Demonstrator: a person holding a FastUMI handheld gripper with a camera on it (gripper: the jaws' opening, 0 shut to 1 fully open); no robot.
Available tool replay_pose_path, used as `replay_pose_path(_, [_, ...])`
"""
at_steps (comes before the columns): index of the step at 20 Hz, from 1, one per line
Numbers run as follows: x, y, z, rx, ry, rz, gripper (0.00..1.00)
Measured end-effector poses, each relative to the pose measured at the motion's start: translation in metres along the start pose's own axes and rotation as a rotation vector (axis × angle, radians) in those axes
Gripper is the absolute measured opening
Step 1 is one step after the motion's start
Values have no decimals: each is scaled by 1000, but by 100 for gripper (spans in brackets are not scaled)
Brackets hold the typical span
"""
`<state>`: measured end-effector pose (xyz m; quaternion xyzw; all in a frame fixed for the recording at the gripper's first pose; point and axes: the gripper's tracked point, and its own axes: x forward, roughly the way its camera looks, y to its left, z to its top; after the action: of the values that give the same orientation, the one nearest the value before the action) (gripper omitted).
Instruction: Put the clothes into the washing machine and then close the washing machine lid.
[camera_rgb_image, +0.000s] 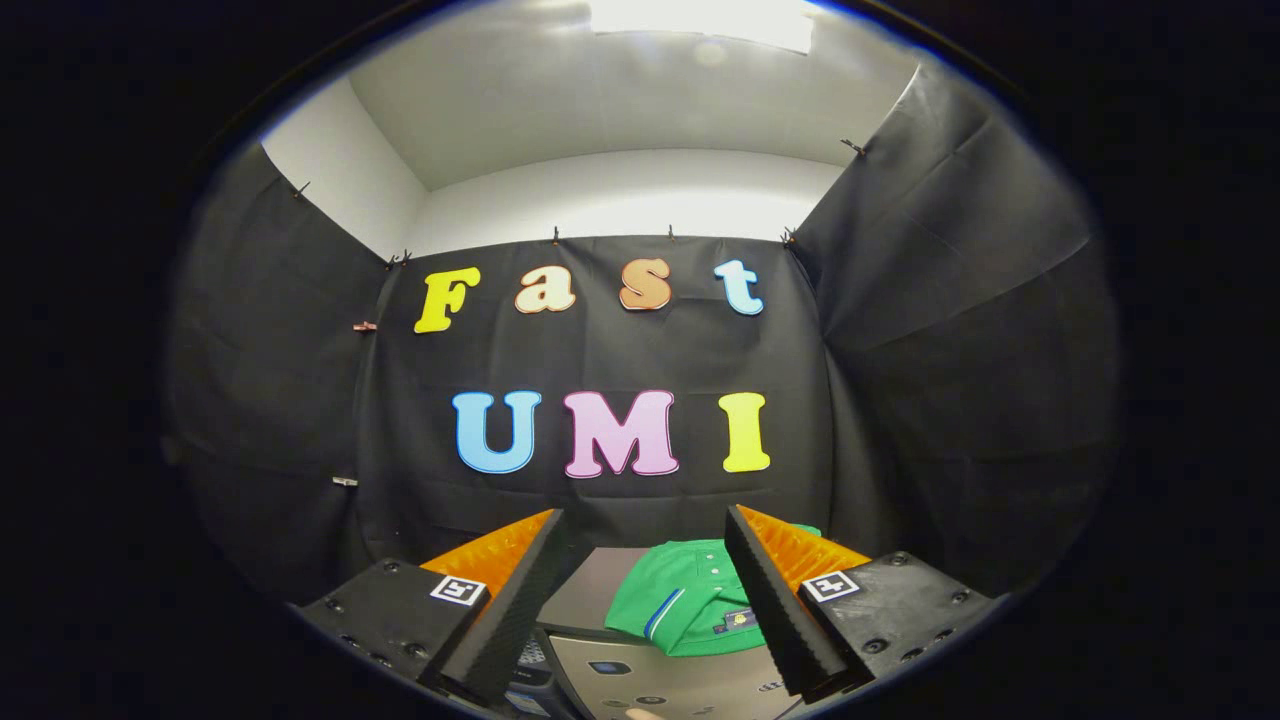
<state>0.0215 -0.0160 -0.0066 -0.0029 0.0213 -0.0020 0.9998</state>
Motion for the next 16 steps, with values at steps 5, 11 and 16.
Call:
replay_pose_path(5, [29,-15,3,-36,27,-28,99])
replay_pose_path(11, [82,-31,-4,-22,106,-43,99])
replay_pose_path(16, [133,-52,-23,-37,206,-99,99])
